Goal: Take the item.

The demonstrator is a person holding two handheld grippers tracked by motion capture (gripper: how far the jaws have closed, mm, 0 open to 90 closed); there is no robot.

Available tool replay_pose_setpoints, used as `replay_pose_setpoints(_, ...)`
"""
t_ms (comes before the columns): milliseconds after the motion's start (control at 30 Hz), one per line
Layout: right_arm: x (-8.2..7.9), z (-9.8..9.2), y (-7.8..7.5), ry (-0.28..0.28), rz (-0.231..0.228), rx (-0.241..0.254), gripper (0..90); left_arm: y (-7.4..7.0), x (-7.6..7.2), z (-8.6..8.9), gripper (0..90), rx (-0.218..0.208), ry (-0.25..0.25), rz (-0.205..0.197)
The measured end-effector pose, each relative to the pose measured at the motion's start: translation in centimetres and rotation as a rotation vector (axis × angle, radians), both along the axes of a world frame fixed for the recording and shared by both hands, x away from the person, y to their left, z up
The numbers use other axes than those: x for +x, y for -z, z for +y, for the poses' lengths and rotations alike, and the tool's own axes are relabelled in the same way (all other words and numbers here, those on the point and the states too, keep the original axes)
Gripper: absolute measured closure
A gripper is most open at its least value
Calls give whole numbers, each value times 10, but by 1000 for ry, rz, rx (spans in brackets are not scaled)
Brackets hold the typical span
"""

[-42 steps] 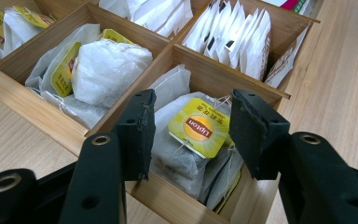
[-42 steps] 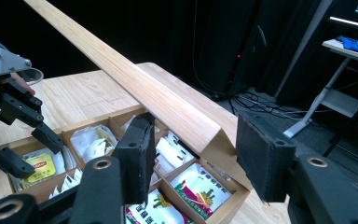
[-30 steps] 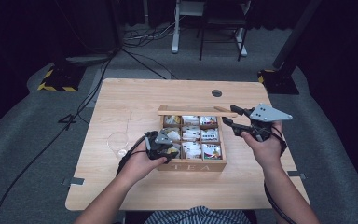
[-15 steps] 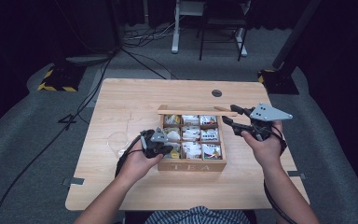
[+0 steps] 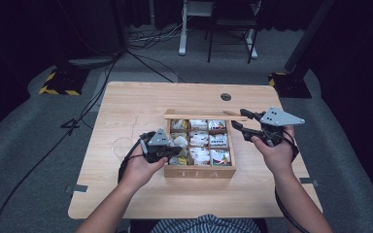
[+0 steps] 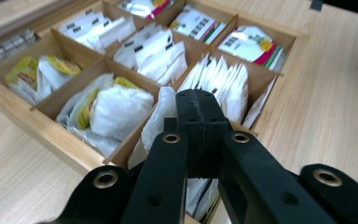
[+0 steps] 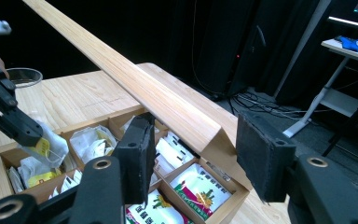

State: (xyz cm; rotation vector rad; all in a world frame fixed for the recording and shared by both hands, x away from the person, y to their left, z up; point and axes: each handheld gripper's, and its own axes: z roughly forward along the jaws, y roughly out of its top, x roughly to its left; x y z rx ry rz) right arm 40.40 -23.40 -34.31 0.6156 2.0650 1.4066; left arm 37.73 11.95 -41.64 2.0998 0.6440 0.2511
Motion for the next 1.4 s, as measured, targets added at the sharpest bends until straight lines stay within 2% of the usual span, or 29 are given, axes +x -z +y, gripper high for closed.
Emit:
replay_pose_setpoints(133, 0, 0, 0, 0, 0, 0, 485, -6, -2, 3, 900, -22, -7, -19)
replay_pose_setpoints(300, 0, 0, 0, 1, 0, 1, 485, -10, -3, 9, 900, -58, -26, -23)
replay_pose_setpoints(433, 1, 0, 0, 1, -2, 1, 485, -12, -3, 14, 900, -63, -38, -31)
replay_pose_setpoints(467, 1, 0, -1, 1, -2, 2, 485, -14, -4, 17, 900, -76, -50, -33)
replay_pose_setpoints(833, 2, 0, -1, -1, -2, 7, 487, -28, -10, 35, 900, -113, -112, -71)
replay_pose_setpoints(1233, 3, 0, -1, -2, -1, 12, 486, -36, -13, 62, 900, -129, -190, -98)
replay_pose_setpoints(1400, 3, -1, -1, -2, -1, 15, 486, -41, -14, 76, 900, -128, -233, -131)
